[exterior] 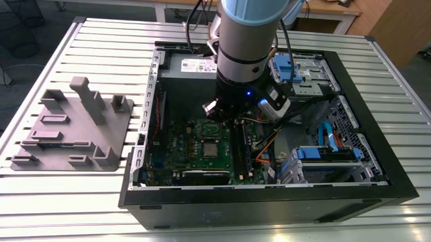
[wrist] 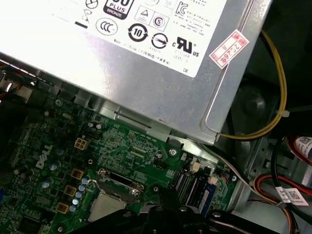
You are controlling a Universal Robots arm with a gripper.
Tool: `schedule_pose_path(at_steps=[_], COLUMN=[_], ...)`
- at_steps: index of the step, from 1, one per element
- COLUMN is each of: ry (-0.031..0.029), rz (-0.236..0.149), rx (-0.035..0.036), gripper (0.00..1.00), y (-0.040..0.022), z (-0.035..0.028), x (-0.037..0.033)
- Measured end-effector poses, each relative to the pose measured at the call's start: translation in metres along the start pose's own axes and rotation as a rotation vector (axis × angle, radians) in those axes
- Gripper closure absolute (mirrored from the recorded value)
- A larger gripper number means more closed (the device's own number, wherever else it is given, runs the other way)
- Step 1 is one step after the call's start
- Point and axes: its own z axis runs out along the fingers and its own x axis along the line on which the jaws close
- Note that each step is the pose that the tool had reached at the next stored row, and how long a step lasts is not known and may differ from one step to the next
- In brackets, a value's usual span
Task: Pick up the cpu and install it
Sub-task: 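Close the cpu cover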
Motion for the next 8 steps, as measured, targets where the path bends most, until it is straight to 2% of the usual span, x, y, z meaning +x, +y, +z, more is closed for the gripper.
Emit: schedule_pose_path(at_steps=[3, 8], ry=[0.0008, 0.004], rz=[-0.014, -0.065], rx=[-0.0009, -0.0043], gripper=[0.89, 0.89], y=[0.0001, 0.0001], z=[0.0, 0.0], x=[0.0, 0.0])
